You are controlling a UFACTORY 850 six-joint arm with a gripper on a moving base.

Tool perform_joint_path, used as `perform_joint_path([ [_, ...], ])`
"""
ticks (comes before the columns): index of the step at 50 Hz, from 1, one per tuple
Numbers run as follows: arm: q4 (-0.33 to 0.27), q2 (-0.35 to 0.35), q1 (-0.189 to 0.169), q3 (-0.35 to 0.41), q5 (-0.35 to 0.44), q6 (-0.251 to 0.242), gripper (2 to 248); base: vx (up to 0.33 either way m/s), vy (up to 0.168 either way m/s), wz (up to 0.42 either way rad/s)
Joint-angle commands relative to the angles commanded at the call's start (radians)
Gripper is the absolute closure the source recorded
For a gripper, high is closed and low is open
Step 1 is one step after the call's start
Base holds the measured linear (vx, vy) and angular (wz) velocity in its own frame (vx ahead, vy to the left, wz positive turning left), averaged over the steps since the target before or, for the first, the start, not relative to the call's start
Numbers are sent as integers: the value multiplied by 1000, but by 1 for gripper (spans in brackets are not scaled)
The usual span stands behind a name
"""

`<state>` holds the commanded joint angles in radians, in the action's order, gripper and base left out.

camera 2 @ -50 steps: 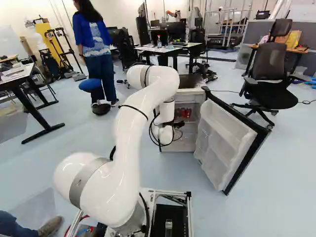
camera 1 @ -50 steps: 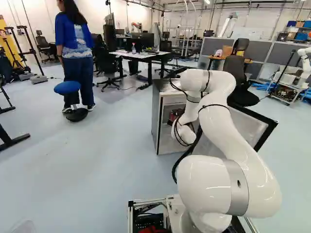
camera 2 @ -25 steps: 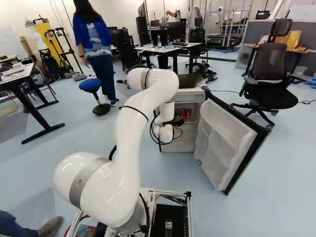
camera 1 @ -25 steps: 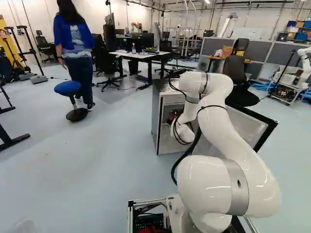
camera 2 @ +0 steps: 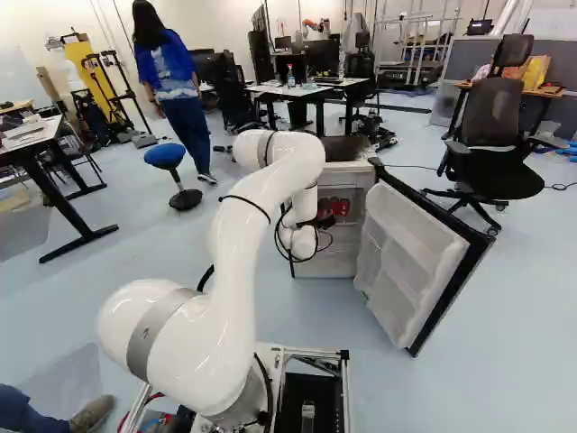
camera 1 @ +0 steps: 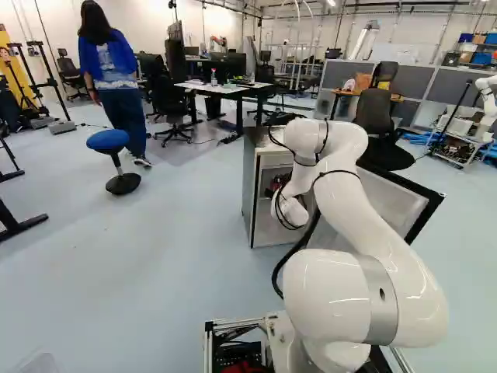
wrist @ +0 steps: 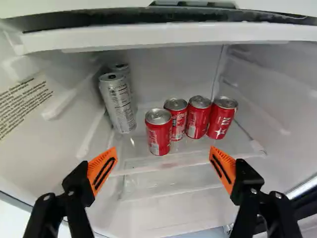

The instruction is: Grab a drink from the fridge

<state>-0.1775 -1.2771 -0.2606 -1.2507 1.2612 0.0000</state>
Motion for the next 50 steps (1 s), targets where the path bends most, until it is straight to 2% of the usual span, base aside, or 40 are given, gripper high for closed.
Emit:
perform_joint_path([
  [18, 0, -30, 6, -57, -50, 0, 3, 0, 0, 0],
  [35, 0, -30, 6, -57, -60, 0, 3, 0, 0, 0],
  [36, 0, -30, 6, -57, -60, 0, 11, 0, 0, 0],
  [40, 0, -30, 6, -57, -60, 0, 11, 0, 0, 0],
  [41, 0, -30, 6, -57, -60, 0, 25, 0, 0, 0],
  [46, 0, -30, 6, -57, -60, 0, 25, 0, 0, 0],
  [47, 0, -30, 6, -57, -60, 0, 37, 0, 0, 0],
  [50, 0, -30, 6, -57, -60, 0, 37, 0, 0, 0],
])
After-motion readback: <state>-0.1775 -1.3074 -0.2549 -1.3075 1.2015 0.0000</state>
